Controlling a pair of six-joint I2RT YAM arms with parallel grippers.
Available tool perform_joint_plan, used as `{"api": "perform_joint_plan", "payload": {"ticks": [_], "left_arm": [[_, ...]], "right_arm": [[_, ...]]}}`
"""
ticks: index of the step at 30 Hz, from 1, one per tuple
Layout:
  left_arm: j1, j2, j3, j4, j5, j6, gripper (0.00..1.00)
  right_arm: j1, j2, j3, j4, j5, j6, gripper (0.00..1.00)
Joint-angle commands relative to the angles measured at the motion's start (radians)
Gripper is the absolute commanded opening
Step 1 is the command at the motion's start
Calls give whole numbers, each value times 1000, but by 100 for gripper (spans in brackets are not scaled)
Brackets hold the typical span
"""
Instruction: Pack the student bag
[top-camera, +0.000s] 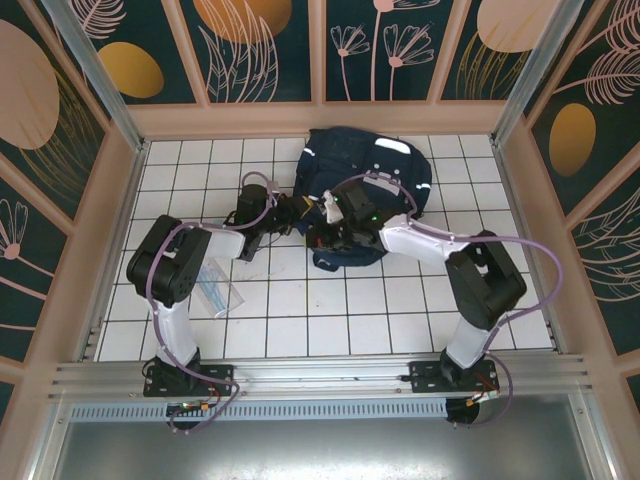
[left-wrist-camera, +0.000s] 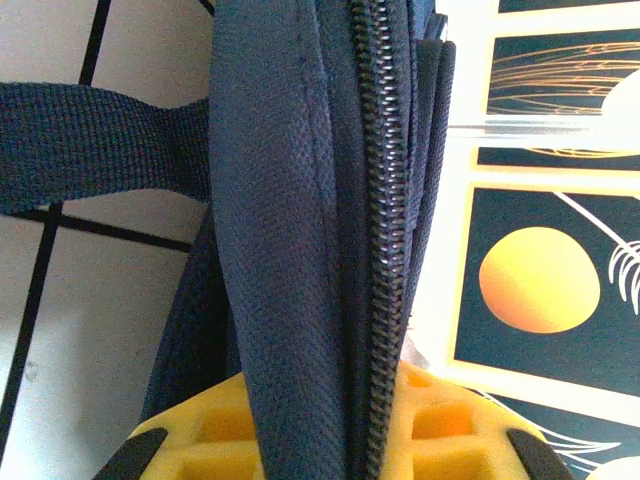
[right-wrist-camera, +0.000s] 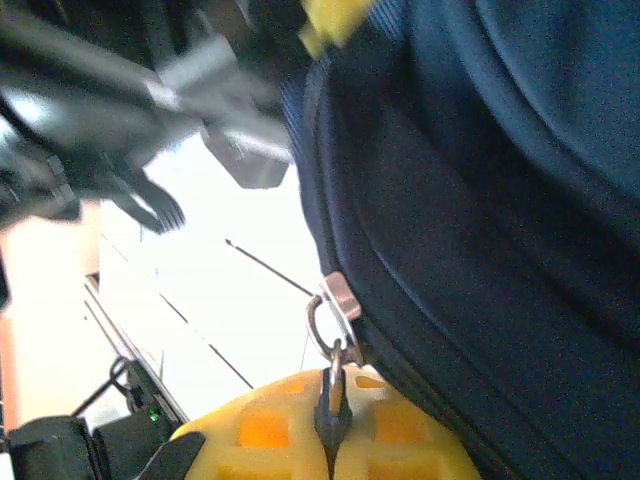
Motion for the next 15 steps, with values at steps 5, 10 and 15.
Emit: {"api": "perform_joint_plan", "payload": {"ticks": [5,10,15], "left_arm": [[74,54,185,-129,109,235,0],[103,25,267,-341,163,420,0],[130,27,350,-527,190,573,0]], "right_arm": [[-12,-113,-108,-295,58,-67,0],[-83,-156,-147,-400,165,-195,0],[-141,-168,-153,-491,326,-350,0]]}}
